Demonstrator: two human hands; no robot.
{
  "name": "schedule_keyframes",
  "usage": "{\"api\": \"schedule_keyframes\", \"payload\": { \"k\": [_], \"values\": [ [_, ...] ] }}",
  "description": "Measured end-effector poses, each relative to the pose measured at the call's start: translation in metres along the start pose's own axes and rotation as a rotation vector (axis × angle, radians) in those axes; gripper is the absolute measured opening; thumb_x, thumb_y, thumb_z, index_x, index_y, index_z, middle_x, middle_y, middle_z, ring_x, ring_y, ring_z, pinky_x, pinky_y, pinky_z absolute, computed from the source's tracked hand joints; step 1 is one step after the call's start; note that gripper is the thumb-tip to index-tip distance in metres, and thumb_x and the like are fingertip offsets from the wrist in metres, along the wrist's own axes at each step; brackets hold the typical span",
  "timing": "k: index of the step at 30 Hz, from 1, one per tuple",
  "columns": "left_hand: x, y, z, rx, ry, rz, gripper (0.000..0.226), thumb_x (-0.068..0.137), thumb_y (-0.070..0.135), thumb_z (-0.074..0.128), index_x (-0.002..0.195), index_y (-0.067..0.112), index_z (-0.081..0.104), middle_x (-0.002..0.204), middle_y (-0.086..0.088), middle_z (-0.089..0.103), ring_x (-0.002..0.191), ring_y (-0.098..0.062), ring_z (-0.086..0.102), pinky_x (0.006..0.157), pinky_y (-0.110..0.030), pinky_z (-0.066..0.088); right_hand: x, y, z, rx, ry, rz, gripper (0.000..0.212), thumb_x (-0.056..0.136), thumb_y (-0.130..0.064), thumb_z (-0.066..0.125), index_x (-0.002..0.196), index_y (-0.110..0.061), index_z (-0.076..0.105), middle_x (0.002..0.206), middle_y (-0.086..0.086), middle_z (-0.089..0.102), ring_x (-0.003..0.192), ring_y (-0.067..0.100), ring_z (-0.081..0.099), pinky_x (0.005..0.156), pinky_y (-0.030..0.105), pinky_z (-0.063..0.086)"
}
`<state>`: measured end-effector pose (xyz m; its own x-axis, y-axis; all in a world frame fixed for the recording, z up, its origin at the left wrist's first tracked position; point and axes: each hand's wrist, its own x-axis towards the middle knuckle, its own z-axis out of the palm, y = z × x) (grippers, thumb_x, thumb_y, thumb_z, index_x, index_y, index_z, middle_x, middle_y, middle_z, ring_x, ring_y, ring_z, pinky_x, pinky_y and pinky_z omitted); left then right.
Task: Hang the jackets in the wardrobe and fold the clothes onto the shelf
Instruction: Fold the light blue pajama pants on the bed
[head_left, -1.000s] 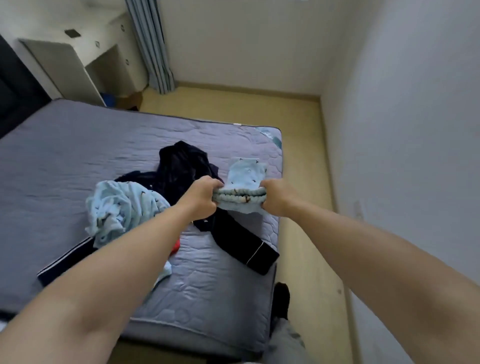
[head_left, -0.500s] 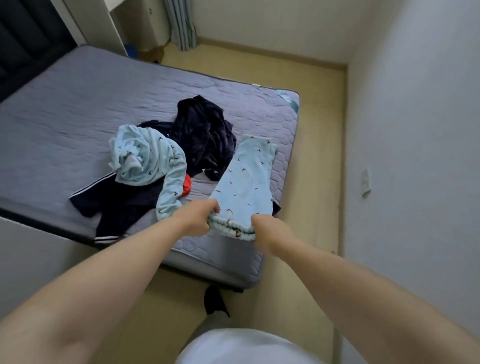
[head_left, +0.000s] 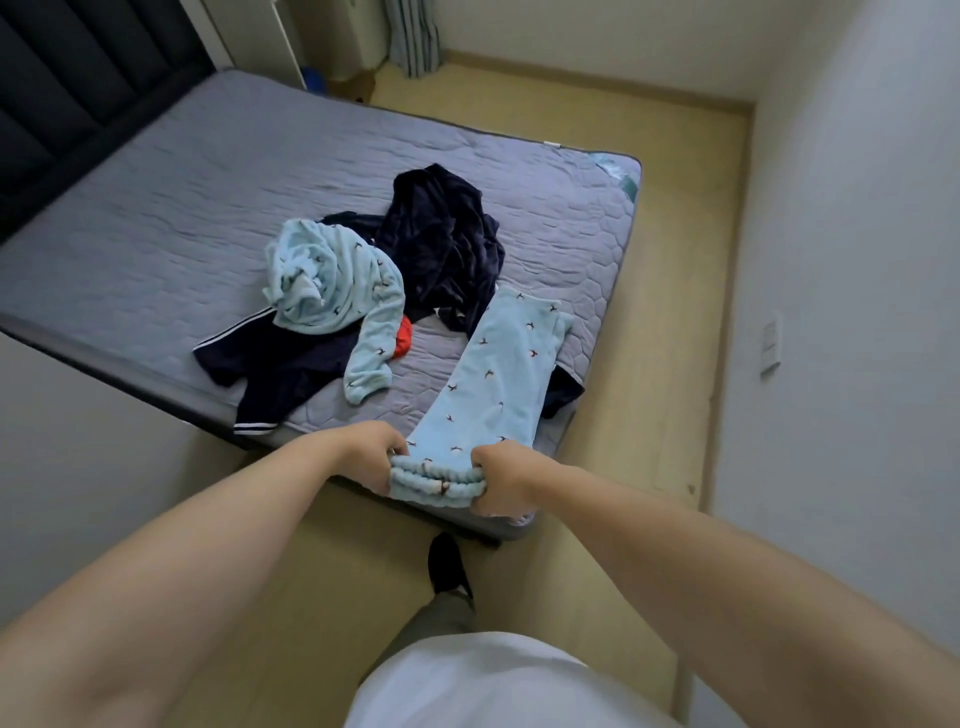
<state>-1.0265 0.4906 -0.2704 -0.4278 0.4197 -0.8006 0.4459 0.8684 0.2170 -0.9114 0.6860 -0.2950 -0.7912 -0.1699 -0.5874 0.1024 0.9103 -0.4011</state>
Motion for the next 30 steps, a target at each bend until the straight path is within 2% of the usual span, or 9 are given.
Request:
{"api": "schedule_keyframes", "payload": {
  "k": [3,7,10,15,19,22,25,28,30],
  "values": [
    [0.016,-0.004,-0.02,-0.055,0.069,0.024,0.039,0.076,0.011,0.067,0.113,0.021,0.067,0.099,0.006,0.066,0.09,-0.013,0.062,0.071,-0.024,0.049,0.017,0.006,-0.014,0.05,0.035,0.044,0.025,0.081,-0.03,0.066,0.086,-0.02,0.044,0.081,-0.001,0.049,0.067,0.018,0.047,0.052,0.028,0.036],
    [0.049,-0.006,-0.051,-0.106,0.094,0.063,0.038,0.077,0.007,0.065,0.112,0.02,0.067,0.087,0.008,0.064,0.081,-0.011,0.061,0.059,-0.018,0.046,0.048,0.024,-0.039,0.105,0.034,0.12,0.024,0.081,-0.029,0.066,0.085,-0.02,0.044,0.09,0.003,0.053,0.072,0.02,0.05,0.058,0.031,0.042],
    [0.082,-0.007,-0.072,-0.128,0.098,0.075,0.037,0.076,0.003,0.063,0.11,0.017,0.067,0.092,-0.001,0.067,0.08,-0.015,0.062,0.061,-0.024,0.05,0.076,0.039,-0.057,0.134,0.026,0.178,0.024,0.081,-0.025,0.065,0.082,-0.021,0.042,0.088,0.003,0.053,0.072,0.021,0.049,0.057,0.031,0.039],
    [0.138,-0.006,-0.106,-0.231,0.145,0.103,0.036,0.077,0.006,0.061,0.107,0.026,0.065,0.085,0.006,0.064,0.078,-0.01,0.06,0.06,-0.024,0.05,0.115,0.066,-0.082,0.246,0.059,0.262,0.017,0.085,-0.019,0.061,0.09,-0.02,0.044,0.089,0.004,0.055,0.071,0.02,0.05,0.054,0.03,0.038],
    [0.189,0.005,-0.126,-0.323,0.175,0.075,0.039,0.077,0.004,0.058,0.11,0.023,0.064,0.093,0.004,0.064,0.083,-0.015,0.062,0.06,-0.026,0.051,0.15,0.102,-0.101,0.292,-0.004,0.296,0.015,0.085,-0.019,0.058,0.09,-0.021,0.044,0.093,0.005,0.056,0.077,0.023,0.054,0.057,0.031,0.04],
    [0.238,0.019,-0.142,-0.371,0.228,0.028,0.043,0.08,0.005,0.055,0.119,0.022,0.061,0.109,-0.001,0.063,0.092,-0.018,0.06,0.066,-0.028,0.051,0.188,0.145,-0.116,0.398,-0.007,0.317,0.015,0.085,-0.021,0.058,0.095,-0.021,0.047,0.094,0.003,0.056,0.083,0.025,0.058,0.057,0.03,0.043],
    [0.292,0.033,-0.16,-0.48,0.313,-0.064,0.047,0.08,0.007,0.055,0.125,0.019,0.058,0.12,-0.004,0.06,0.097,-0.02,0.057,0.068,-0.027,0.049,0.231,0.196,-0.134,0.648,0.072,0.39,0.032,0.083,-0.025,0.062,0.113,-0.02,0.05,0.102,0.002,0.059,0.087,0.02,0.059,0.057,0.027,0.045],
    [0.349,0.049,-0.187,-0.563,0.421,-0.174,0.052,0.078,0.009,0.06,0.13,0.014,0.06,0.127,-0.008,0.06,0.109,-0.024,0.058,0.084,-0.029,0.05,0.28,0.25,-0.148,0.918,0.109,0.456,0.038,0.081,-0.03,0.067,0.118,-0.024,0.058,0.107,-0.001,0.066,0.094,0.018,0.064,0.075,0.035,0.057],
    [0.394,0.053,-0.206,-0.523,0.415,-0.216,0.056,0.078,0.008,0.062,0.134,0.011,0.059,0.133,-0.011,0.056,0.12,-0.027,0.055,0.092,-0.026,0.043,0.316,0.283,-0.156,1.005,0.035,0.387,0.041,0.078,-0.028,0.073,0.118,-0.03,0.065,0.107,-0.005,0.072,0.096,0.014,0.067,0.085,0.038,0.059]
  ]
}}
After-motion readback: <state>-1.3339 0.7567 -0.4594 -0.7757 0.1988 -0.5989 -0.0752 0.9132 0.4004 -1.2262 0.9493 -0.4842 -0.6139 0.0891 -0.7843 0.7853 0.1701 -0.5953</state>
